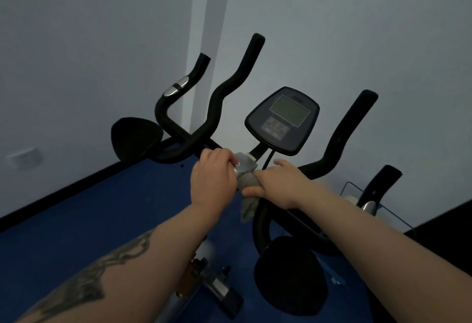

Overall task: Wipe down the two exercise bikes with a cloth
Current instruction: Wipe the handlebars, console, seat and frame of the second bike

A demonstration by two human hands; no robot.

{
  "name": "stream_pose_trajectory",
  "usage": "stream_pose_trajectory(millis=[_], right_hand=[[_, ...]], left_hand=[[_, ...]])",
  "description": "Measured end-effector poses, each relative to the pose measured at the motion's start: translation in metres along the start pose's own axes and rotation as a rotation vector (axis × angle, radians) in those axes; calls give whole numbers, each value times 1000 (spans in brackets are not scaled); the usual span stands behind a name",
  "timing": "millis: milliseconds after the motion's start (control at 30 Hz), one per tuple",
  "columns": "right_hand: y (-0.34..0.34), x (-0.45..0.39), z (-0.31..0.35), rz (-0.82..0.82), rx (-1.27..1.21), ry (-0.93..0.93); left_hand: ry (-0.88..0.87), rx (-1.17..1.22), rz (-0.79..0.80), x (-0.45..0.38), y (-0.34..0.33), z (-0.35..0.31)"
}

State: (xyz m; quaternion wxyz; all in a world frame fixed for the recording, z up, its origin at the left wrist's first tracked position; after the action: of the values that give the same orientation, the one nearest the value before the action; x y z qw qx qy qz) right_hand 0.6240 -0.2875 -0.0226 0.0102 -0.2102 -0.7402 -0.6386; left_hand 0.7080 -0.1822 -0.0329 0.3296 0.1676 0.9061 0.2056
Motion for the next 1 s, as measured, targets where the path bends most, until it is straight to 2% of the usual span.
stream_pose_trajectory(millis=[100, 267, 433, 600, 767, 933, 1000], right_hand=[[9, -11, 4, 35, -72, -6], [0, 3, 0, 36, 31, 61], [0, -13, 6, 194, -121, 45], [1, -1, -1, 115, 38, 79], [0, -9, 9, 124, -58, 4], [6, 14, 8, -100, 92, 36], [6, 10, 8, -56, 99, 15]], left_hand=[[4, -5, 2, 0, 0, 1], [-11, 5, -7, 0, 2, 1], [-9, 1, 0, 0, 0, 0], [-12, 9, -5, 0, 1, 1], [-18, -1, -10, 0, 1, -1], [-13, 23, -13, 0, 4, -2], [-24, 24, -20, 1, 5, -2]])
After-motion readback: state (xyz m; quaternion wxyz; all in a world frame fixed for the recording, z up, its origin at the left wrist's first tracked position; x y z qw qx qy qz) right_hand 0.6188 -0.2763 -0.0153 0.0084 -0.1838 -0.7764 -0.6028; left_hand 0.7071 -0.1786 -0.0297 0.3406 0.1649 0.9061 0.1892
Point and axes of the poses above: each hand's wrist, its own x-axis away from the middle knuckle, its own y-axis out of the back of the hand, z = x × y, the point moved 7 cm from there along -x, towards the middle knuckle, and after that the axes turned 2 degrees about -z, right-handed, at the moved point
